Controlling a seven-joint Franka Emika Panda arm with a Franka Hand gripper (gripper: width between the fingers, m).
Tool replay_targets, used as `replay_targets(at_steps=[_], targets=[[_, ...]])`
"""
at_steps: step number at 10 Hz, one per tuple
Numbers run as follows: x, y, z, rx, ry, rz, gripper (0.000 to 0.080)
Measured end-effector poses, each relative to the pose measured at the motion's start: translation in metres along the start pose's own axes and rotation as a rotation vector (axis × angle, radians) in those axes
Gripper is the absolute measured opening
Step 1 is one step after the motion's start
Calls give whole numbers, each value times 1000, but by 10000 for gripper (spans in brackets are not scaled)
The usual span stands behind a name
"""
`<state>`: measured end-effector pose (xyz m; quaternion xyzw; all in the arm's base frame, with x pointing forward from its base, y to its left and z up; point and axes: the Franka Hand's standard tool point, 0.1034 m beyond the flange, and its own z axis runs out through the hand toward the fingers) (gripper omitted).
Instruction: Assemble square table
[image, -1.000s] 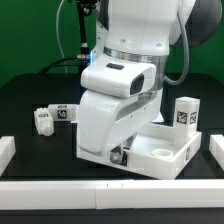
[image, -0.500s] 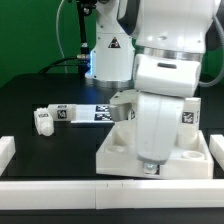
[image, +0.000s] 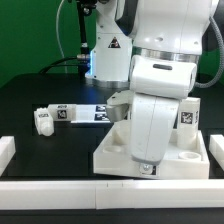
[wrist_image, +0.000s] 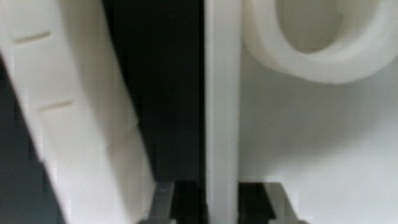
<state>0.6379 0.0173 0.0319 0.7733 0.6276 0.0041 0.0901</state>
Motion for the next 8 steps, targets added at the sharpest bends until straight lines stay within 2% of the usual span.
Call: replay_targets(at_steps=[2,3,5,8], targets=[[27,6,-8,-32,24,-48,57],[32,5,-9,-39,21,-71,57],[34,5,-9,-43,13,-94,57],[28,2,-3,-31,7,-87,57]])
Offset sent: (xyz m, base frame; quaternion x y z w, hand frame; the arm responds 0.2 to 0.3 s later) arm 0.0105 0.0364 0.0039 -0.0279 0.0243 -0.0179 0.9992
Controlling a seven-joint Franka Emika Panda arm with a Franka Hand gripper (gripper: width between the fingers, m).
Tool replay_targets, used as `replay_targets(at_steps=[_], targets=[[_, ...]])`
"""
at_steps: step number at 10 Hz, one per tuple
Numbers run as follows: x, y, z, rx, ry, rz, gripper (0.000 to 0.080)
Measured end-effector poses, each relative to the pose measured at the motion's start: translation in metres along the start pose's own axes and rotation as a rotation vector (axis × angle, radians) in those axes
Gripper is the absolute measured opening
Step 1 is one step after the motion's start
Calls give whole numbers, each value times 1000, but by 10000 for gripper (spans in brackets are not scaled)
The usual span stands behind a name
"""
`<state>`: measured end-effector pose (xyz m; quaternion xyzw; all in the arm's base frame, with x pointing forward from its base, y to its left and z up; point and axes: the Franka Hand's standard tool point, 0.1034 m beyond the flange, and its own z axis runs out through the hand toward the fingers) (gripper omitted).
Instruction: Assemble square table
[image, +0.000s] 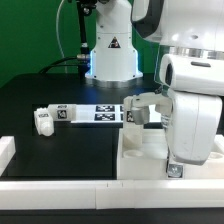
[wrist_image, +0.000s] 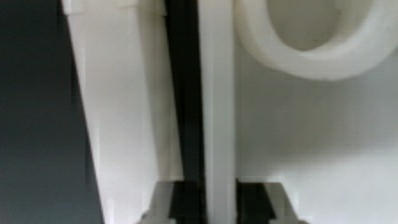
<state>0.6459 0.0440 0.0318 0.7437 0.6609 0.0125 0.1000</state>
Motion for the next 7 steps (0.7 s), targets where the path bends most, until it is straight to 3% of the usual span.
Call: replay_targets(at_steps=[1,3,4,5,6,7], targets=[[0,0,0,0,0,2,57],[-2,0,1,1,-1,6,365],[-2,0,1,1,-1,7,365],[-3,1,-2,1,-2,9,546],[-6,5,-16,33,-17,18,620],[-12,13,-34,30,-21,57,620]])
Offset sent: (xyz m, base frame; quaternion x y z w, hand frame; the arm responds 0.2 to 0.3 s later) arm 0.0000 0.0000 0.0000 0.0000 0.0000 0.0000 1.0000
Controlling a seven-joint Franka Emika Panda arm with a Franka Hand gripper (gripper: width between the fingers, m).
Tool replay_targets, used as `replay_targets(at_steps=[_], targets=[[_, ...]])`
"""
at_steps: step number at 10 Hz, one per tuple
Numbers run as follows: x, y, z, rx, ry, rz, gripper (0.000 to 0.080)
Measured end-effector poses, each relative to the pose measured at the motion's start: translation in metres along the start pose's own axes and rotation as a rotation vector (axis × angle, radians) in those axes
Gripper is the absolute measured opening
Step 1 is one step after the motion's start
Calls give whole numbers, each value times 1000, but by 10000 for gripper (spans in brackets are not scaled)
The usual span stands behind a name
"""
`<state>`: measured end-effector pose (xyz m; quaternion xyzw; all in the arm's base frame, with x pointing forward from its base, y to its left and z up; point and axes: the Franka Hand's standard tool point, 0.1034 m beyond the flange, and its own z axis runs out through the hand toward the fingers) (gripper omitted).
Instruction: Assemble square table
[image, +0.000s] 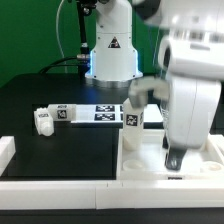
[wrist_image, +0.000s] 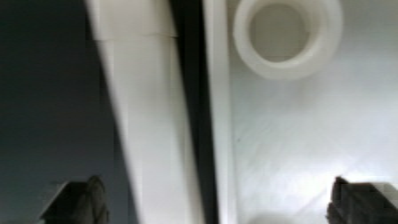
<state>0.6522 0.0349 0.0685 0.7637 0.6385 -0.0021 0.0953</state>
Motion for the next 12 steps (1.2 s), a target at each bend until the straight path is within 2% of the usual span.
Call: replay_targets(at_steps=[1,3,5,6,7,8,9,10,12], targets=[[-8,5,-8,-11,-3,59,643],[-8,3,-3,-6,-4,87,649],[-9,4,-3,-7,-4,222,649],[-23,5,-6,8,0,255,649],[-51,8,-15,30,-5,330,649],[-72,9,-22,32,-11,362,649],[-86,4,-24,38,-14,441,649],[-91,-2,-22,48,-18,575,649],[-90,-2,-21,47,-20,635,649]])
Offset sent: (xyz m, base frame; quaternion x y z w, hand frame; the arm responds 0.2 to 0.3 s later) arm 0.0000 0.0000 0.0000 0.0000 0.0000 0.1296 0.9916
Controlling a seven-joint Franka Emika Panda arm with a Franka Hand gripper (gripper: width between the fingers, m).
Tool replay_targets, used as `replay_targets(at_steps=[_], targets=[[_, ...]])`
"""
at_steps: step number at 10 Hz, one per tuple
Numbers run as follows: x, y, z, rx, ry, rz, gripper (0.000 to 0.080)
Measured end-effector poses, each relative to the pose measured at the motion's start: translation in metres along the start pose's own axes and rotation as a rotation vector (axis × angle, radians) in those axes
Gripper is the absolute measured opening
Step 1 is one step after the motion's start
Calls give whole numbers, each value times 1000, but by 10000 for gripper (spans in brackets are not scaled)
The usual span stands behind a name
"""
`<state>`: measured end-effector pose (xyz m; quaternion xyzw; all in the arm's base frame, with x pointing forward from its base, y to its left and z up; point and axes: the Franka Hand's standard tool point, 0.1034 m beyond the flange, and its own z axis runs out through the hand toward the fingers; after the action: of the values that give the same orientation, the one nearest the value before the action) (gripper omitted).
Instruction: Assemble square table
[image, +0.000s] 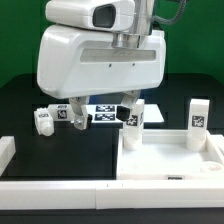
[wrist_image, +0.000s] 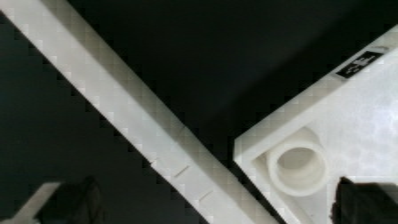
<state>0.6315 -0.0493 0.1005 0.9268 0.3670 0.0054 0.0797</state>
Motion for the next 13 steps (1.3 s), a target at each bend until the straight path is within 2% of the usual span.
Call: replay_targets(at_steps=[1,3,5,8,9,11,12,13], targets=[[-7,2,2,6,-3,-67,649],[-53,12,2,42,-22,-178,649],[-91,-3,10,86,-50,-185,649],[-90,-2,10,84,-52,-202,649],[-96,-3,12,86,-44,-178,649],[-148,-19,28,115,-60,-70,649],[-168,-32,39,122,-70,-22,649],[-173,-35,43,133,-71,-18,649]])
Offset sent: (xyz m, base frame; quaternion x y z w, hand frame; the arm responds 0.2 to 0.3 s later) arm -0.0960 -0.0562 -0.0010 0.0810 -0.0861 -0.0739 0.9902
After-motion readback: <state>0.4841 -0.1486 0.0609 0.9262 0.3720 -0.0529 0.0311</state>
